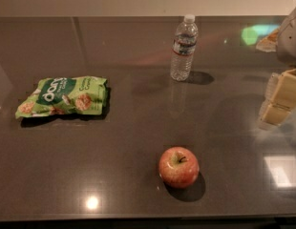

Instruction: Move water bottle near apple

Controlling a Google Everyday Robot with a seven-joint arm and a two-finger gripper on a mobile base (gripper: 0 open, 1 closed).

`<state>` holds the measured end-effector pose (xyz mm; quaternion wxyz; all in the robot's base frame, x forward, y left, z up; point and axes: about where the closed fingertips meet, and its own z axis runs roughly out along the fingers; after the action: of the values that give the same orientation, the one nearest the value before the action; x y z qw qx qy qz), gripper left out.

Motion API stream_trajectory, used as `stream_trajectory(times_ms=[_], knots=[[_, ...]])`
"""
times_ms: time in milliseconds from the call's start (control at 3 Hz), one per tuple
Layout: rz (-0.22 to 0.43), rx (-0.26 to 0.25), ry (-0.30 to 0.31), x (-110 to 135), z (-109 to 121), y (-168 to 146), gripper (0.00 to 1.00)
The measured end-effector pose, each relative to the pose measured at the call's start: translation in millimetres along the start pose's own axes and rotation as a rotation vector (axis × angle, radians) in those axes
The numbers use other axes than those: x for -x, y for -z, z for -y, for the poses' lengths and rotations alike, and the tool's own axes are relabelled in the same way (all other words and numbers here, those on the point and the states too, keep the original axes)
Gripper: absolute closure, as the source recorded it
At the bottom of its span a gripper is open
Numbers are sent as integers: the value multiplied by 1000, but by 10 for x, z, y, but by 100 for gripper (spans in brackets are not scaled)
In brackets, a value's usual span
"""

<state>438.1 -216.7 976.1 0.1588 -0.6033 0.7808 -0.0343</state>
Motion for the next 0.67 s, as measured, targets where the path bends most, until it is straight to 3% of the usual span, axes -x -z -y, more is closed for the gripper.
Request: stream_trajectory(times_ms=[667], knots=[[38,-12,-13,76,109,-20,0]])
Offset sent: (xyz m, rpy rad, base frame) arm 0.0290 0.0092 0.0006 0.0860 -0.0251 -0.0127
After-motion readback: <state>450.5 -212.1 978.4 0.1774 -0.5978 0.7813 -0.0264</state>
